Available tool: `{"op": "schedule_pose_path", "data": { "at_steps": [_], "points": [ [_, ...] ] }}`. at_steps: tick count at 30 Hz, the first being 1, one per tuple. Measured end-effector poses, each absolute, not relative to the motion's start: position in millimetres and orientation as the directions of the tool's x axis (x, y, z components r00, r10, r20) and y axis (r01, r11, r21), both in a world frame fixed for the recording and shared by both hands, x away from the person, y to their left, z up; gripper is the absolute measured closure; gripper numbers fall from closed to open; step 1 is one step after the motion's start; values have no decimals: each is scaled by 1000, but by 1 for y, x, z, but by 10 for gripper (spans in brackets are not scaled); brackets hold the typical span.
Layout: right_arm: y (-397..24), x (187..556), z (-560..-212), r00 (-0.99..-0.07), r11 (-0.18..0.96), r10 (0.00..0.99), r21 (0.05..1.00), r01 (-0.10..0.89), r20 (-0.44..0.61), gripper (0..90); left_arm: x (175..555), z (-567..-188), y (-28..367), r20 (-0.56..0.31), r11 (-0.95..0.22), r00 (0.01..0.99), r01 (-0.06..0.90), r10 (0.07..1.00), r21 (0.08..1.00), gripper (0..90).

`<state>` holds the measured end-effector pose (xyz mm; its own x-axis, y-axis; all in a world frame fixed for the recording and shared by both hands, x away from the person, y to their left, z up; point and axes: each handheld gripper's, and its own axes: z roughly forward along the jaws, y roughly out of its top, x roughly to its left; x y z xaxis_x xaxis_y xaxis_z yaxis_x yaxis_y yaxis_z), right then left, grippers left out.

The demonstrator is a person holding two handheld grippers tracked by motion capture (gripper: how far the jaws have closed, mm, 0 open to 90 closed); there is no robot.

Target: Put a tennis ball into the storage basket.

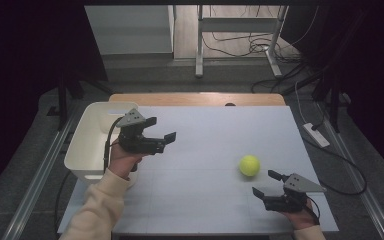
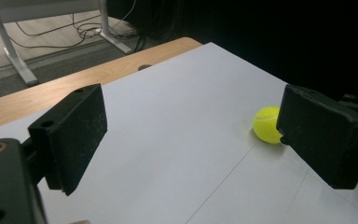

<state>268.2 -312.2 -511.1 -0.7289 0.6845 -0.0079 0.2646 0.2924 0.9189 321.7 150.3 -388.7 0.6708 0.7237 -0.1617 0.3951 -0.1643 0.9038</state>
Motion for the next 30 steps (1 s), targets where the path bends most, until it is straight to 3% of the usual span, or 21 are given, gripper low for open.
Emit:
{"op": "schedule_pose_path", "data": {
  "at_steps": [30],
  "points": [
    [-309,275,-509,-718,280,696,921,270,-2,141,333,-403,108,-175,-206,754,382,634,901,102]
  ]
}}
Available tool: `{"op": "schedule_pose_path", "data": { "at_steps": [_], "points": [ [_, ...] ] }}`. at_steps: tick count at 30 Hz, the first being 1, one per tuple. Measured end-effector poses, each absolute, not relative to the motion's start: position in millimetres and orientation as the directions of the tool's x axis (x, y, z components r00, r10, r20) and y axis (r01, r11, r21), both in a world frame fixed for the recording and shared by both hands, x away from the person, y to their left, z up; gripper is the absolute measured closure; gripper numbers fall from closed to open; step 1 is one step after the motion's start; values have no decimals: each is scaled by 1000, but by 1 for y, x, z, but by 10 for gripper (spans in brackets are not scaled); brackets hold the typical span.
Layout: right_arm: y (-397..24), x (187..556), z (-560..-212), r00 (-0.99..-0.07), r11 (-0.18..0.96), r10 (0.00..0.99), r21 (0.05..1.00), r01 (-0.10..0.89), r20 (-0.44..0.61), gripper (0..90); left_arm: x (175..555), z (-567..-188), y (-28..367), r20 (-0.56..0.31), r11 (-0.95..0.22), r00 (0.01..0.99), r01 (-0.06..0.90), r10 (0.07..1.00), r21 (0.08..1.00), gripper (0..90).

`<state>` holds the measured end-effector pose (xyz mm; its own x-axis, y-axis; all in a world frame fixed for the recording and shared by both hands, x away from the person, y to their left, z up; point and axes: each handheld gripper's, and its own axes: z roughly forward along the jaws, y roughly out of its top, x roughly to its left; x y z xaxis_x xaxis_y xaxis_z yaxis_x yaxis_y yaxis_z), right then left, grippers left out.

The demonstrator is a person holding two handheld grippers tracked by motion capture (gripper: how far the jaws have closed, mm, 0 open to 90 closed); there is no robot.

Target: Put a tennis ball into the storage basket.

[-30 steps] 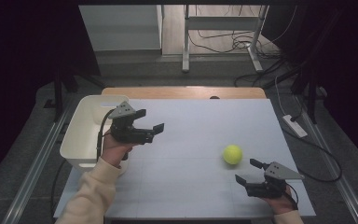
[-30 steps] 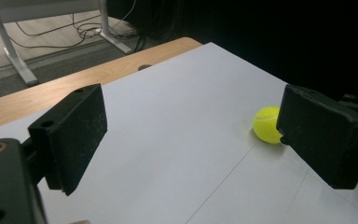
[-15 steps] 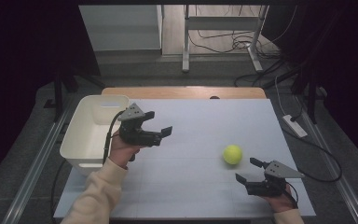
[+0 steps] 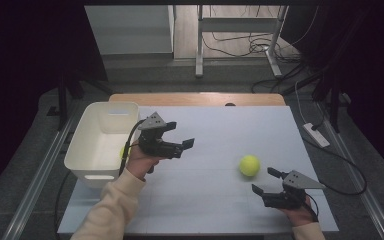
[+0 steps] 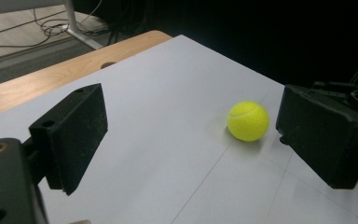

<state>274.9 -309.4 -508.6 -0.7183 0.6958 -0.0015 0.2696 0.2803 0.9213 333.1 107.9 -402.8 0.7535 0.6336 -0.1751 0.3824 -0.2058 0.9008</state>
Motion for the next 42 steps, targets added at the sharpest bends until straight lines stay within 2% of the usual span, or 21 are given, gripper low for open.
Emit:
{"op": "schedule_pose_path", "data": {
  "at_steps": [42],
  "points": [
    [-306,278,-505,-719,285,695,924,254,-17,140,347,-429,52,-178,-285,809,391,561,875,104]
  ]
}}
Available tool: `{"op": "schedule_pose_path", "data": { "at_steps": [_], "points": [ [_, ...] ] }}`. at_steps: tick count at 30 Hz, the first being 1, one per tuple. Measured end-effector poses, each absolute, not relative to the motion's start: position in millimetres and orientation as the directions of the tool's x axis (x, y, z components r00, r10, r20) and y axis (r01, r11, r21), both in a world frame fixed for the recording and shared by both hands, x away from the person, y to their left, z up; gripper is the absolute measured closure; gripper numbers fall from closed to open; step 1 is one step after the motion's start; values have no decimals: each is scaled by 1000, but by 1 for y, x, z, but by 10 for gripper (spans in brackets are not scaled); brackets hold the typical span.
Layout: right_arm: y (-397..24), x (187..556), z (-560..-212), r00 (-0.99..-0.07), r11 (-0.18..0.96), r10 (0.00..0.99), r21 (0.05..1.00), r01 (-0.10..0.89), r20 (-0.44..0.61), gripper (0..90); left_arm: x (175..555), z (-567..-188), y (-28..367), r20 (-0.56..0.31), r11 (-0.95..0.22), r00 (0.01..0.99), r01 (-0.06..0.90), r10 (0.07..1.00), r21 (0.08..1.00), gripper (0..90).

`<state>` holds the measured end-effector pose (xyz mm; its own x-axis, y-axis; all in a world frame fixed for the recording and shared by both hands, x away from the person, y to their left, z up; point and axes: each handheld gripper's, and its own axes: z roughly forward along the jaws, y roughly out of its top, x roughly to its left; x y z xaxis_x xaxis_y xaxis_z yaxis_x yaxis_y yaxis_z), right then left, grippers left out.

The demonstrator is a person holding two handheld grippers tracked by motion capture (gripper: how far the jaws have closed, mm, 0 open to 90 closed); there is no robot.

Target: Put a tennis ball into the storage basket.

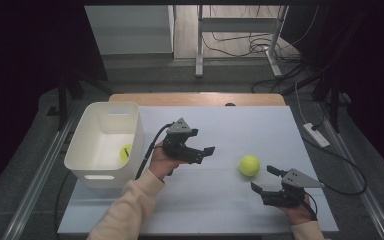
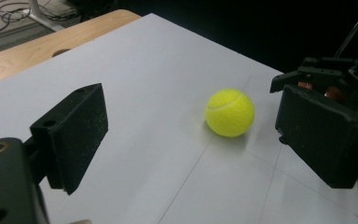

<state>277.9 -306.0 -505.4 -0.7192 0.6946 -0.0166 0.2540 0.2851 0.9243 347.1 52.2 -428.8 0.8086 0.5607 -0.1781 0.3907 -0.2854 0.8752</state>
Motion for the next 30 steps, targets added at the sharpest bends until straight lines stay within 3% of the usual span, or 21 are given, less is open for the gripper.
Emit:
{"op": "schedule_pose_path", "data": {
  "at_steps": [30],
  "points": [
    [-303,278,-502,-718,265,696,930,255,-1,140,357,-441,14,-178,-352,856,378,486,856,111]
  ]
}}
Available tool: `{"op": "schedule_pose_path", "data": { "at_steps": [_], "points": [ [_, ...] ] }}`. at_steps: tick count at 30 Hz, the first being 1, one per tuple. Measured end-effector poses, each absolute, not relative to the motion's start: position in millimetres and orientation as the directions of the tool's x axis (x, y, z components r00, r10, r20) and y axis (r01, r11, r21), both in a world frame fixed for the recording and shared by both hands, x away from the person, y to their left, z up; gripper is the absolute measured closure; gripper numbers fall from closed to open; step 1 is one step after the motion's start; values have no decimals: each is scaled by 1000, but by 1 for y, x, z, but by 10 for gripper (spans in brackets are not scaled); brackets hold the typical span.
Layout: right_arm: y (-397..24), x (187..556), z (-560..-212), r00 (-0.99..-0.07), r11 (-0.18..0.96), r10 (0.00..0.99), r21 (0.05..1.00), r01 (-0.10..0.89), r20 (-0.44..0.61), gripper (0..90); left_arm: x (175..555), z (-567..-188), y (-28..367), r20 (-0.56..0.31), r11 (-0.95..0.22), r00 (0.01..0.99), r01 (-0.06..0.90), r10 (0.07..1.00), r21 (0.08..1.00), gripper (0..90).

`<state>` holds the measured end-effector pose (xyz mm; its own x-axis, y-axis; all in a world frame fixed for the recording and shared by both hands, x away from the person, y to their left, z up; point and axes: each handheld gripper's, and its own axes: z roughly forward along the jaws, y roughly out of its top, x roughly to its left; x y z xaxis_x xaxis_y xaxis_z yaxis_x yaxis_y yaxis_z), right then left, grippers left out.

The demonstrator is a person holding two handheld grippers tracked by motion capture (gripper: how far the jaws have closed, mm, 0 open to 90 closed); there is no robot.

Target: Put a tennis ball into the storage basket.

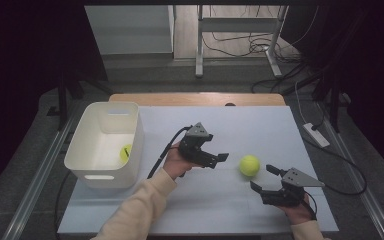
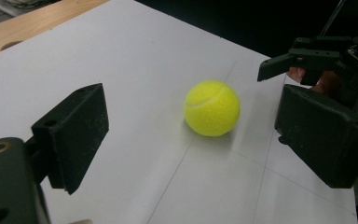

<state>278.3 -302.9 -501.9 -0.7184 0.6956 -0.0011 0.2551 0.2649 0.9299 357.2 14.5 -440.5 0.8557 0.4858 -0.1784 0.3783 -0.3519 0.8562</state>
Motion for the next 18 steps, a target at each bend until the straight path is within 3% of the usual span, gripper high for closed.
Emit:
{"op": "schedule_pose_path", "data": {
  "at_steps": [18],
  "points": [
    [-304,274,-501,-729,273,685,930,245,-10,140,367,-457,-13,-174,-376,874,365,453,852,115]
  ]
}}
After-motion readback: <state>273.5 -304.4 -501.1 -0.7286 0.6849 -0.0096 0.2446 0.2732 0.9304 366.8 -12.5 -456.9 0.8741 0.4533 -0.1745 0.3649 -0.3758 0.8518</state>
